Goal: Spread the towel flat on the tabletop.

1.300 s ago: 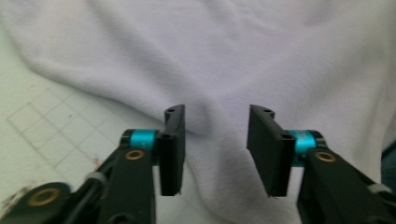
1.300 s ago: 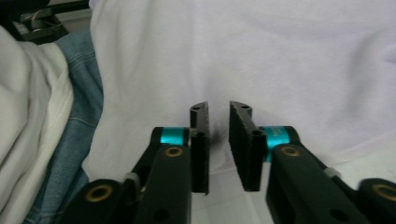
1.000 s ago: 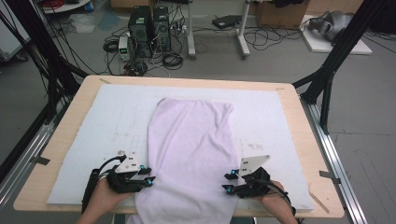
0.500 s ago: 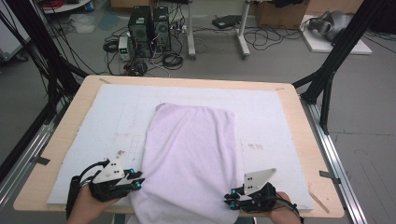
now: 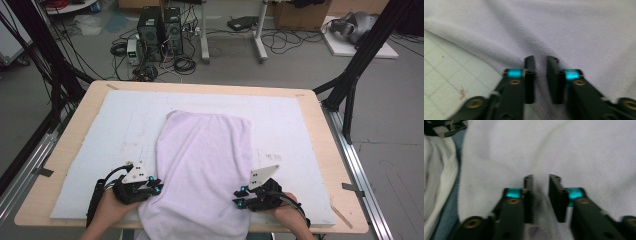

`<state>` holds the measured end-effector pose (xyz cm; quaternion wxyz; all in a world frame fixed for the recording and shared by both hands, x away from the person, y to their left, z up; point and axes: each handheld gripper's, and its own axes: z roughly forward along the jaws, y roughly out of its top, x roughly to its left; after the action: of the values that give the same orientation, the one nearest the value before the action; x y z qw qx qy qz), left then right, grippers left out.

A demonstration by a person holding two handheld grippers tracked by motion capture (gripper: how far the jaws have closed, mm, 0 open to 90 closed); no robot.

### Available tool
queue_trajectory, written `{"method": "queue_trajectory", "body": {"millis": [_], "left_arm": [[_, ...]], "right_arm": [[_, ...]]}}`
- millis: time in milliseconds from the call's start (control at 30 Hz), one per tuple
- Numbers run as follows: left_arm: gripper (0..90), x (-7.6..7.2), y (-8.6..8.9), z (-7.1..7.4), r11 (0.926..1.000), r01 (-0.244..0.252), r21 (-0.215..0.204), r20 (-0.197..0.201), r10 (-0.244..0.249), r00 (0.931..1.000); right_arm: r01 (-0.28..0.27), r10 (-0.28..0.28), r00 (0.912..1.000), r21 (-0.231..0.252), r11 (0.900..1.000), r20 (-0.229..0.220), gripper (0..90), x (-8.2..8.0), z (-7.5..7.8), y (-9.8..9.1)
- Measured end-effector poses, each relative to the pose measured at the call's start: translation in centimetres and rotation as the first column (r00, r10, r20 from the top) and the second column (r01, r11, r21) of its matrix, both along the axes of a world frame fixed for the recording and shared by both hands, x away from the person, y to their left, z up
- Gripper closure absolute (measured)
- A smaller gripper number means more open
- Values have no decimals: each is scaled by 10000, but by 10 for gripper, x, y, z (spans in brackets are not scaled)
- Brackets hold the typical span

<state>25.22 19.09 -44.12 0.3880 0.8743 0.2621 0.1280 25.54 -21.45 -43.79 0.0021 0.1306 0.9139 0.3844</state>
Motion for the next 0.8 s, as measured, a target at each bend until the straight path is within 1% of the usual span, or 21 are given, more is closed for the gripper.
{"method": "queue_trajectory", "body": {"millis": [67, 133, 200, 267, 300, 333, 367, 400, 433, 467, 500, 533, 600, 633, 667, 733, 800], "left_arm": [[863, -5, 3, 2, 10000, -48, 55, 114, 47, 9999], [868, -10, 8, 5, 9998, -182, -50, 225, 183, 9996], [869, -17, 13, 9, 9996, -233, -188, 280, 239, 9993], [869, -23, 17, 11, 9997, -143, -220, 337, 150, 9993], [868, -26, 19, 13, 9996, -76, -271, 355, 85, 9993], [859, -29, 22, 15, 9994, 22, -343, 304, -11, 9995], [822, -29, 23, 17, 9993, 38, -380, 290, -27, 9996], [772, -29, 26, 19, 9989, -38, -458, 320, 53, 9995], [693, -27, 28, 22, 9986, -168, -510, 325, 185, 9993], [622, -25, 30, 25, 9974, -341, -636, 345, 363, 9987], [576, -21, 32, 27, 9959, -454, -784, 360, 484, 9982], [555, -18, 33, 29, 9943, -538, -917, 404, 577, 9975], [537, -9, 31, 30, 9932, -582, -1010, 512, 636, 9967], [531, -4, 28, 29, 9934, -611, -967, 524, 664, 9964], [528, 2, 25, 26, 9940, -656, -872, 485, 700, 9964], [515, 13, 19, 19, 9935, -837, -767, 259, 859, 9960], [513, 21, 13, 11, 9937, -869, -711, -33, 869, 9962]], "right_arm": [[-243, 244, 9997, -99, 9997, 98, 836, -6, 2, -2], [-387, 390, 9992, -231, 9990, 105, 845, -14, 5, -5], [-511, 511, 9987, -284, 9983, 9, 850, -22, 6, -10], [-871, 869, 9962, -235, 9959, -97, 850, -30, 6, -14], [-1041, 1034, 9944, -381, 9938, -201, 847, -35, 6, -15], [-1055, 1046, 9943, -549, 9929, -192, 840, -39, 6, -16], [-1059, 1048, 9942, -505, 9931, -240, 830, -41, 8, -18], [-1046, 1040, 9944, -374, 9938, -195, 814, -41, 10, -20], [-921, 918, 9956, -147, 9956, -176, 770, -41, 14, -22], [-683, 685, 9976, 147, 9976, -127, 736, -38, 19, -25], [-529, 533, 9985, 417, 9977, -79, 701, -33, 24, -27], [-175, 174, 9998, 693, 9974, 20, 641, -29, 29, -29], [534, -551, 9984, 1033, 9932, 136, 572, -17, 37, -30], [830, -861, 9960, 1091, 9906, 239, 539, -11, 39, -29], [1098, -1134, 9932, 1065, 9882, 282, 527, -4, 39, -27], [1267, -1298, 9910, 828, 9885, 334, 507, 7, 35, -20], [1424, -1443, 9887, 459, 9887, 412, 504, 15, 26, -13]]}}
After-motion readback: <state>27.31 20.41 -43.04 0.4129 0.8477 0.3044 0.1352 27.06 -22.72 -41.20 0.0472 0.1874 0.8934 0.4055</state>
